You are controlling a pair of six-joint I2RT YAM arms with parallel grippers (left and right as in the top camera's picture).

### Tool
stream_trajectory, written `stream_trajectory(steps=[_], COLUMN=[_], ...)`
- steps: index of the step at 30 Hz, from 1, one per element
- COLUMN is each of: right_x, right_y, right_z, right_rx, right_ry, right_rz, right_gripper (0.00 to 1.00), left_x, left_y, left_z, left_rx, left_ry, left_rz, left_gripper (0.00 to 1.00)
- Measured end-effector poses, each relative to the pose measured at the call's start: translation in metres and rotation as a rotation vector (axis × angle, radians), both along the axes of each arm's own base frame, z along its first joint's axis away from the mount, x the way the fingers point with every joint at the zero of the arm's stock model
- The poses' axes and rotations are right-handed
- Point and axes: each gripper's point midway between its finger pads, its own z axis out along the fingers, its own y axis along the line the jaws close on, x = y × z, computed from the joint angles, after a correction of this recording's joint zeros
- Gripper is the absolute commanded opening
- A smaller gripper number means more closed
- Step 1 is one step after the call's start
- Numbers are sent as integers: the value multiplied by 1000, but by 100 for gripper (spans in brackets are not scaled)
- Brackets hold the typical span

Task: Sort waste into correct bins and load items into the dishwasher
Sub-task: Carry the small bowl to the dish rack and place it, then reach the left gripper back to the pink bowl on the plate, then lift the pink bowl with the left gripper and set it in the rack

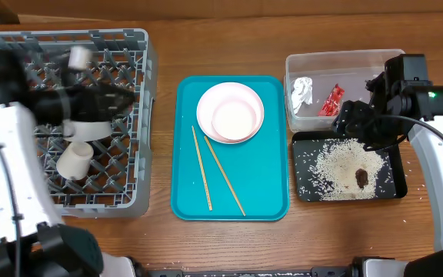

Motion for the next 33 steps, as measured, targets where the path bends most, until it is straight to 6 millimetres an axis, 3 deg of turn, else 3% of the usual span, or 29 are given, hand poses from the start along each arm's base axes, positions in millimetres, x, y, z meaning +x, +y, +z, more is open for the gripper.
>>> stream_trajectory(steps=[10,14,16,20,24,27,31,33], right_x=[0,0,0,0,-1,-1,-1,-1], right_y=[0,0,0,0,0,0,0,0], right_z=[0,0,0,0,0,0,0,0], right_rx=[0,0,0,0,0,0,0,0], right_ry=[2,2,2,2,3,5,6,6], right_rz=[0,0,0,0,1,1,0,0], right_gripper=[86,88,88,88,88,88,88,88], left_x=[25,25,24,16,4,0,0,2], left_y=[-154,-197,-212,-230,-228,-224,-222,-222], left_z=[-69,-108,-130,-183,-221,-235,-237,-235], left_rx=[419,507,543,618,680,705,712,717], left_ry=[-16,-6,12,96,197,237,247,238], left_rz=[-231,-303,-334,-385,-419,-426,-414,-412], left_gripper=[100,99,89,61,50,33,4,4])
